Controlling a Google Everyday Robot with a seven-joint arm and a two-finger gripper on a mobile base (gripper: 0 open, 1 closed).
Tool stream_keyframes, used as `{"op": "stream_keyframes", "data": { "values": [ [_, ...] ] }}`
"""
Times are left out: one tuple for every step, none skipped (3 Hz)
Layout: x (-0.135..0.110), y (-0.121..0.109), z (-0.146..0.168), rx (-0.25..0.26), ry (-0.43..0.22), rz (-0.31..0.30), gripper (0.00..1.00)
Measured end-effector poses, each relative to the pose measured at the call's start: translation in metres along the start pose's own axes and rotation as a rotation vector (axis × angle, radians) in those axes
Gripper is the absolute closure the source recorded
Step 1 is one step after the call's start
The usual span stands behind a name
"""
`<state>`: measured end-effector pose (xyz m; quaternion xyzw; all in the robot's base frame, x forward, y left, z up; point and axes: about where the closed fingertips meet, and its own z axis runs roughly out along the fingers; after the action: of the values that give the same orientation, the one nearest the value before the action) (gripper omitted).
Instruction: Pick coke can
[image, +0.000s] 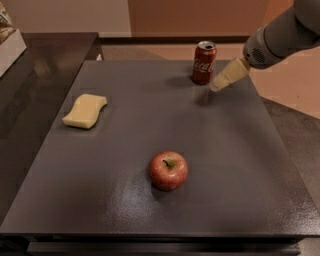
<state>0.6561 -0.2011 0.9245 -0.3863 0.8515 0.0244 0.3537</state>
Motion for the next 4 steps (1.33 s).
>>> {"op": "stream_keyframes", "data": {
  "values": [
    [-0.017,-0.018,0.026,0.011,-0.071,0.046,0.00],
    [-0.032,-0.034,0.049,0.013,-0.130,0.094,0.00],
    [-0.043,-0.046,0.067,0.010,-0.169,0.126,0.00],
    [-0.055,-0.055,0.086,0.000,-0.193,0.151,0.00]
  ]
}}
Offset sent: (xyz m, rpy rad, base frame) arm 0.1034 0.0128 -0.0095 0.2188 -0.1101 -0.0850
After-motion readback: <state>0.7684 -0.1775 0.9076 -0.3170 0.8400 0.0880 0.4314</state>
